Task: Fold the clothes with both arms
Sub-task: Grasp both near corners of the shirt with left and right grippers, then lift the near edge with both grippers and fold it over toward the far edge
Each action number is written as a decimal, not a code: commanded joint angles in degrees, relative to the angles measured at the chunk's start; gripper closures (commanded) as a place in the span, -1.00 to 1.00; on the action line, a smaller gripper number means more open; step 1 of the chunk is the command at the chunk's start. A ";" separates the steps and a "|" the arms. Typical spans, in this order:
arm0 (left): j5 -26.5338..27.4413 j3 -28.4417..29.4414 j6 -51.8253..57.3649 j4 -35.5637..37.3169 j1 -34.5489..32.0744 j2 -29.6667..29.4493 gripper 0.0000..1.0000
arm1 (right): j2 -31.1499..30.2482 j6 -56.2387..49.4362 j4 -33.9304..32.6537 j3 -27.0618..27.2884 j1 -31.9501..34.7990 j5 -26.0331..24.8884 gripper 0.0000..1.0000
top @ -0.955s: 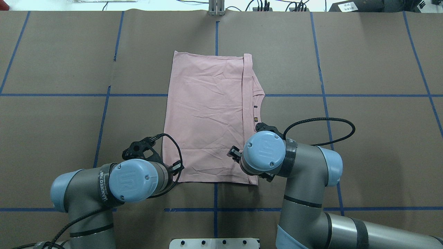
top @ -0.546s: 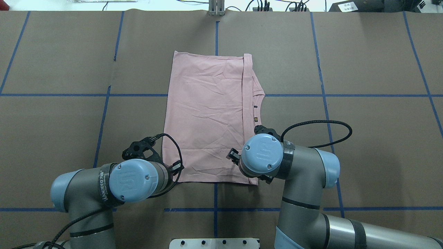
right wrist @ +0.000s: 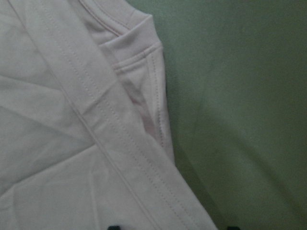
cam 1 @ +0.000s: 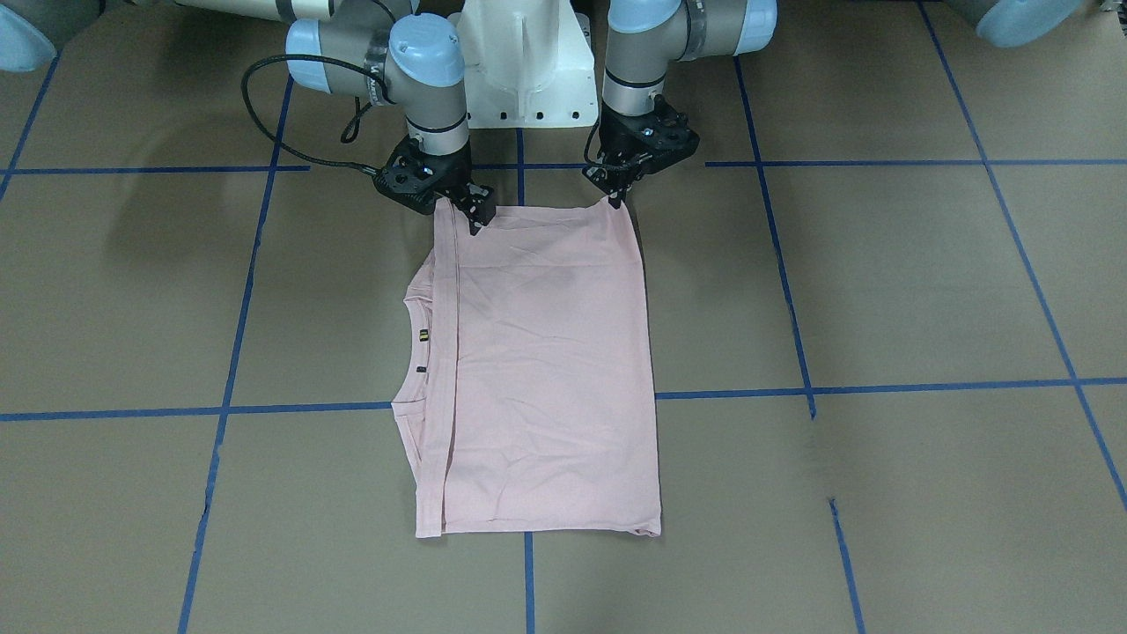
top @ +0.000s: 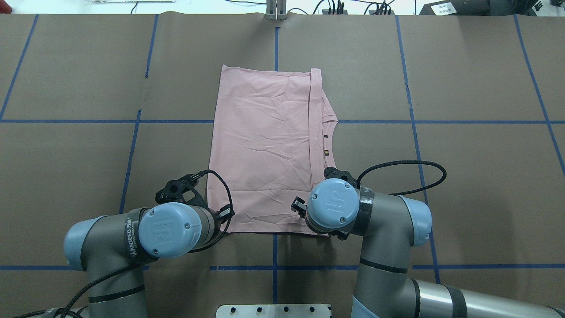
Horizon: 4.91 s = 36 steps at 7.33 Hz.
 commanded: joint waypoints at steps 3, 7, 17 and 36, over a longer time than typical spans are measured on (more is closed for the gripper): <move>-0.03 -0.19 0.00 0.18 -0.24 0.00 1.00 | -0.09 -0.28 0.10 0.04 -0.03 0.09 1.00; -0.12 -0.27 0.00 0.26 -0.24 -0.17 1.00 | -0.17 -0.02 0.10 2.05 0.49 -0.09 1.00; -2.40 -14.87 -0.27 14.15 7.58 0.09 1.00 | -8.88 -0.28 0.01 19.99 -6.36 0.26 1.00; -6.18 25.48 17.58 -22.50 -25.73 -11.69 -1.00 | 15.73 -13.28 32.53 -35.38 27.64 1.05 -1.00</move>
